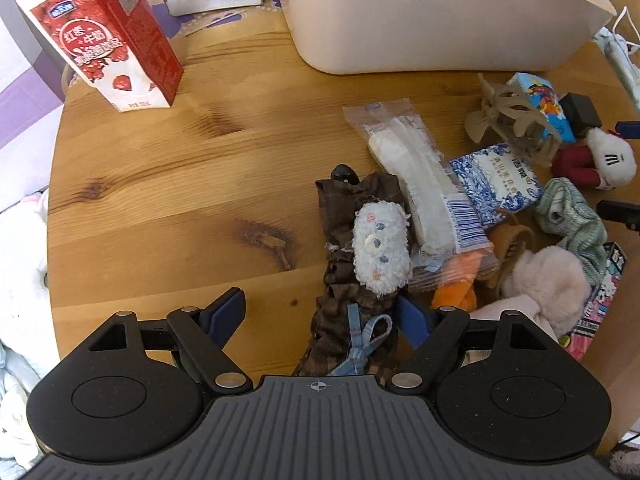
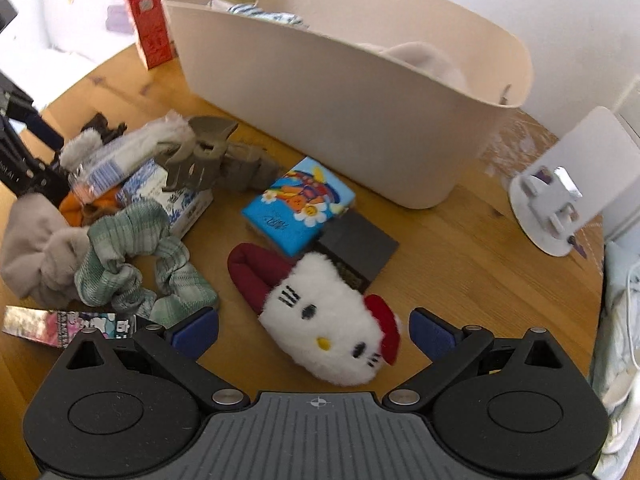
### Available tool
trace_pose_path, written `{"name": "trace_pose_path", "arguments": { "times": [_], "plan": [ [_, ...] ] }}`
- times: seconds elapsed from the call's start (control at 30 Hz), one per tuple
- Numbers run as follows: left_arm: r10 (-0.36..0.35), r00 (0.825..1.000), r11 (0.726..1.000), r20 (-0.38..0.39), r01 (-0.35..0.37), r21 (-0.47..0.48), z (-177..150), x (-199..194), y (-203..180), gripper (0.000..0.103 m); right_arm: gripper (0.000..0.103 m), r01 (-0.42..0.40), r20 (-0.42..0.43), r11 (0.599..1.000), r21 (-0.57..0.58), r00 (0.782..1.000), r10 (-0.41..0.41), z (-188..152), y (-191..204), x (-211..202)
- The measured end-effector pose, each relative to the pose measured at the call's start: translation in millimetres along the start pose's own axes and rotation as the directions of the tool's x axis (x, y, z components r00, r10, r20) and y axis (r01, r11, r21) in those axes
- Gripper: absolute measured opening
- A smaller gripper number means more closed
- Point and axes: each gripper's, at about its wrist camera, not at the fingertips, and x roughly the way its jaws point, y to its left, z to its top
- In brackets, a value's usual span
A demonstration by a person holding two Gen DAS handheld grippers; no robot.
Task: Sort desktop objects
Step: 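Grasp the brown plush bear with the left tool while the right tool grasps the Hello Kitty plush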
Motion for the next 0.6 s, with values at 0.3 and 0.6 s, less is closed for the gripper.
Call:
{"name": "trace_pose_path", "arguments": {
  "times": [0.3,0.6],
  "plan": [
    [0.000,0.999,1.000,0.043,-0.002,0.028,-0.6,3.8,-5.0,0.074,0.071,-0.023,-0.029,1.000,0.015,0.999,0.024,0.9,4.5,9.9],
    [-0.026,0.998,0.998,0.059,0.023,0.053,-0.1,-3.2,-3.9,0.031,0.062,-0.039,-0.025,0.999,0.022,0.999,0.040,-2.9,7.3,2.1]
  ]
}}
